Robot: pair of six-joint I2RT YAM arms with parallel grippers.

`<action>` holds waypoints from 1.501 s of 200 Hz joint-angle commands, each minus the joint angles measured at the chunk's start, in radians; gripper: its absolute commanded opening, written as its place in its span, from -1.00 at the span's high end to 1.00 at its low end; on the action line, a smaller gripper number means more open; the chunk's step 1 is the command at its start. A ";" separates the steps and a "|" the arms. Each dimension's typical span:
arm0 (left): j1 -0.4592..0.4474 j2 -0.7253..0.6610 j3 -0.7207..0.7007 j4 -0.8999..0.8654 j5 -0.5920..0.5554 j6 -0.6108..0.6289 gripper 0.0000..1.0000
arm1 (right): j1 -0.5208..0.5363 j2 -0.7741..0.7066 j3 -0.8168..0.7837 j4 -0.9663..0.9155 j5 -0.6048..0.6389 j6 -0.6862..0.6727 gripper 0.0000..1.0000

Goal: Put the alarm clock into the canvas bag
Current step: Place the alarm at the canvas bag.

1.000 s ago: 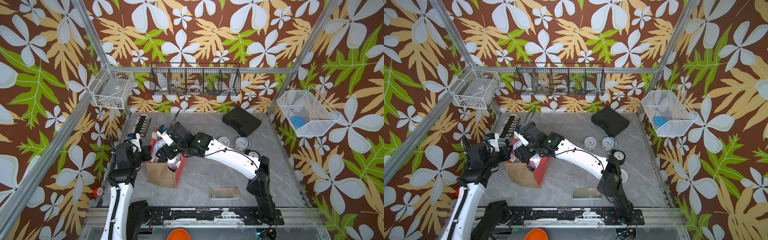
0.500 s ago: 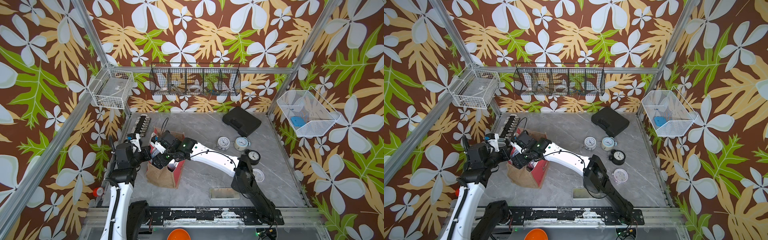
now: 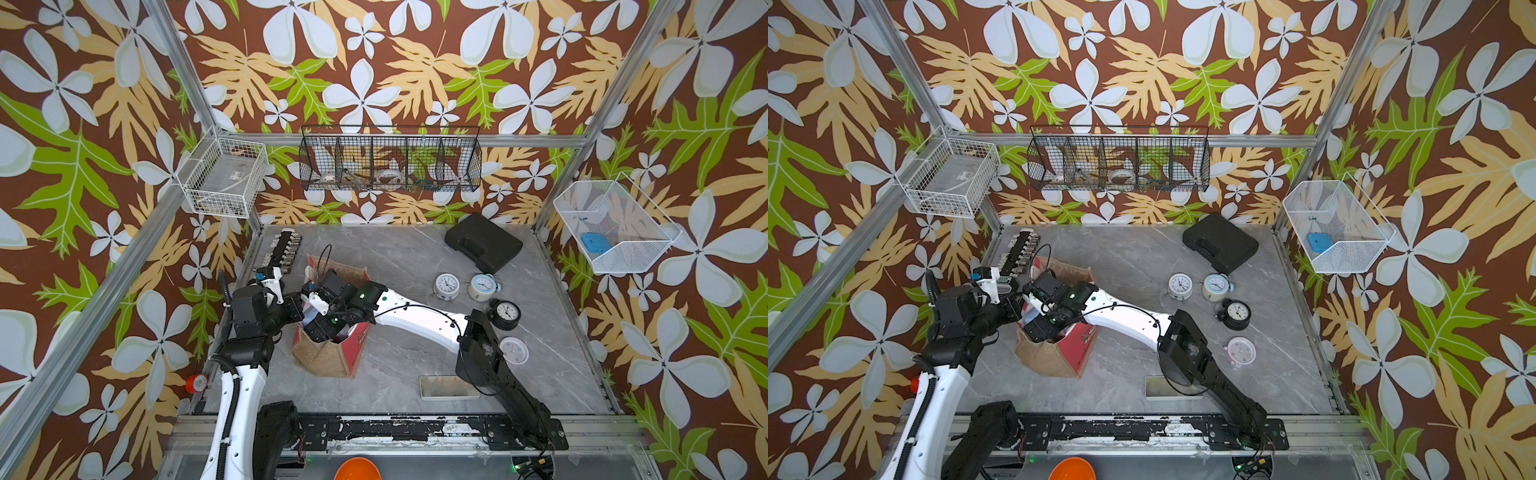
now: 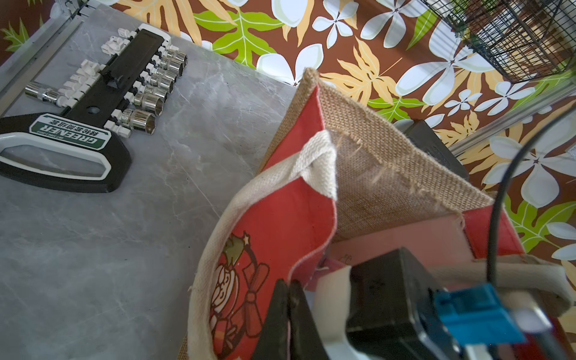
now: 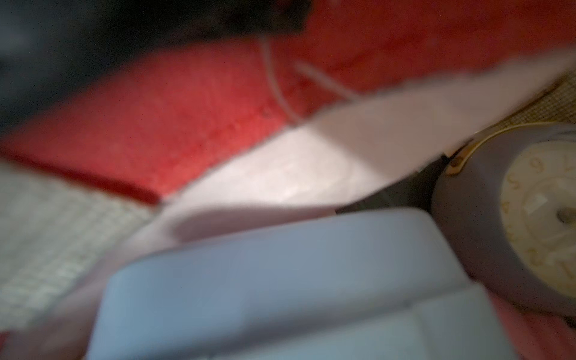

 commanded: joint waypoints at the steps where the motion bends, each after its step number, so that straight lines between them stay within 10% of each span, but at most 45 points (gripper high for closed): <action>1: 0.001 -0.001 -0.002 0.021 0.010 0.008 1.00 | 0.009 -0.023 -0.001 -0.051 -0.003 -0.008 -0.99; 158: 0.001 0.001 0.000 0.018 0.008 0.010 1.00 | 0.008 -0.201 0.017 -0.039 0.082 -0.011 -1.00; 228: 0.002 -0.015 0.000 0.034 0.032 0.003 1.00 | -0.003 -0.284 -0.065 -0.026 0.142 0.002 -0.28; 300: 0.002 -0.040 0.020 0.047 -0.009 -0.041 1.00 | -0.094 -0.519 -0.339 -0.015 0.272 0.019 -0.21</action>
